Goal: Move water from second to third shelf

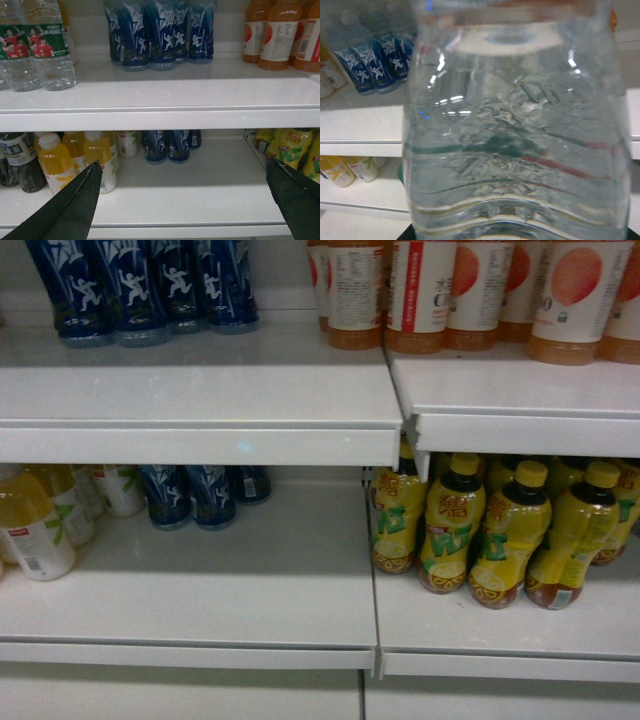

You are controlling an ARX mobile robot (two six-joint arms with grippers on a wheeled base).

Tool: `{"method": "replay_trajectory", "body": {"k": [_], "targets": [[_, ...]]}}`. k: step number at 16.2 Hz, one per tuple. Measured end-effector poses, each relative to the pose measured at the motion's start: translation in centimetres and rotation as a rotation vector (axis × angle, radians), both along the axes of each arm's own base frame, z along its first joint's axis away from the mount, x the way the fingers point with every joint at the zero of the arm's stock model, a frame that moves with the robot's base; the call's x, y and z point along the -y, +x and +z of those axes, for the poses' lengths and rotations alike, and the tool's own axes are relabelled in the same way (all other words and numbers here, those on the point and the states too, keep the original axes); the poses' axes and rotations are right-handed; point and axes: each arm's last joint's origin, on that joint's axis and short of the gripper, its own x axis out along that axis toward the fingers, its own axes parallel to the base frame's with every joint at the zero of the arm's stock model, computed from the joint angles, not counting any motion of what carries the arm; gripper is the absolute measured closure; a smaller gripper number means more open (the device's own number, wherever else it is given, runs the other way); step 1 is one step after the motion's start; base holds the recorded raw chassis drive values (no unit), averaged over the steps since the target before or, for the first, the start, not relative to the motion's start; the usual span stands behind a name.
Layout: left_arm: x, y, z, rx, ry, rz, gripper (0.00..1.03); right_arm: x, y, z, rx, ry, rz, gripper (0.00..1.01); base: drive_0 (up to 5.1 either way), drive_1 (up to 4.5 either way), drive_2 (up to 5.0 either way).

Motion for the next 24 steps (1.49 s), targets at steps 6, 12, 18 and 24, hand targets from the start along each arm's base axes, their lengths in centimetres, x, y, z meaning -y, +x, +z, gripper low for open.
{"method": "replay_trajectory", "body": {"k": [6, 12, 18, 24], "targets": [[0.00, 0.00, -0.02, -0.002, 0.000, 0.000, 0.05, -0.01, 0.01, 0.01, 0.001, 0.000, 0.002, 0.59, -4.6, 2.26, 2.3], [0.00, 0.00, 0.00, 0.000, 0.000, 0.000, 0.05, -0.01, -0.01, 0.02, 0.001, 0.001, 0.003, 0.59, -4.6, 2.23, 2.2], [0.00, 0.00, -0.01, -0.001, 0.000, 0.000, 0.05, -0.02, -0.01, 0.04, 0.004, 0.001, 0.004, 0.59, -4.6, 2.24, 2.2], [0.00, 0.00, 0.00, 0.000, 0.000, 0.000, 0.05, -0.01, -0.01, 0.02, 0.002, 0.001, 0.004, 0.59, -3.6, 1.84, 1.8]]}}
